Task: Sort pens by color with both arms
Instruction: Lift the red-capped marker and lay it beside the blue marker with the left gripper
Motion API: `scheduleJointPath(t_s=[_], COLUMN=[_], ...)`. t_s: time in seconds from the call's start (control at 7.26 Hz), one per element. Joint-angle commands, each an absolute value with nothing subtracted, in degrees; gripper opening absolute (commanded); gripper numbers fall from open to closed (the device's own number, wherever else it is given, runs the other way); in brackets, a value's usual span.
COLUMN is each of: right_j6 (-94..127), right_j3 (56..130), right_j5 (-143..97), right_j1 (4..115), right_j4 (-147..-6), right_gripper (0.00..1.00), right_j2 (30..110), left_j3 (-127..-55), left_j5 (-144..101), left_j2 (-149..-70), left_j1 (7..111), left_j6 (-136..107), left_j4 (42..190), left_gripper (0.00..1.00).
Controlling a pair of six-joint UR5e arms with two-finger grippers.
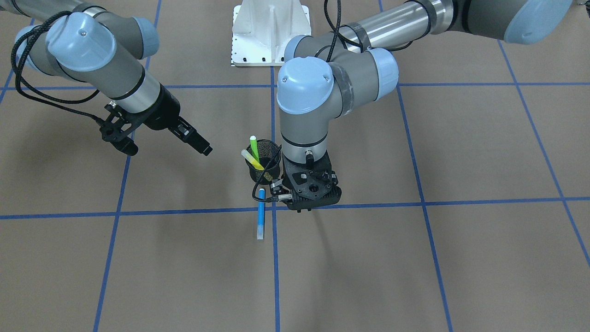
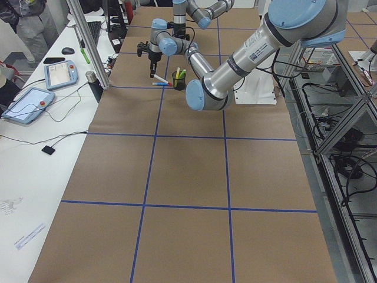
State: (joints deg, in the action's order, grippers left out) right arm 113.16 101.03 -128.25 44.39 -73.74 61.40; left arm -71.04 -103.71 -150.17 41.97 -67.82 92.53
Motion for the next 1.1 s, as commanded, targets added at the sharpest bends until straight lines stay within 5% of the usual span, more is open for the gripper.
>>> scheduleJointPath(t_s=[0.0,0.28,0.41,0.55,0.69,0.96], right_j6=[115.67,116.97,118.03,118.12,117.95,117.77], right_j3=[100.55,100.55,100.46,100.46,100.46,100.37], right_j5=[-127.80,-123.86,-121.84,-121.56,-121.38,-120.85], right_j1=[42.98,39.75,38.16,37.97,37.88,37.62], right_j4=[-70.58,-65.26,-63.04,-62.84,-62.84,-62.84], right_gripper=[0.79,0.76,0.76,0.76,0.76,0.73], right_j2=[60.91,60.99,61.26,61.35,61.52,61.70], left_j3=[-65.42,-61.79,-61.70,-61.70,-61.96,-62.75], left_j5=[-103.89,-103.71,-103.62,-103.54,-103.54,-103.62], left_j2=[-153.44,-154.95,-154.95,-154.95,-154.95,-154.86], left_j1=[42.01,41.66,41.49,41.14,41.13,41.57], left_j6=[-70.64,-72.33,-72.33,-72.25,-71.99,-71.11], left_j4=[95.60,98.61,98.70,98.70,98.70,98.70], left_gripper=[0.00,0.00,0.23,0.89,0.99,0.99])
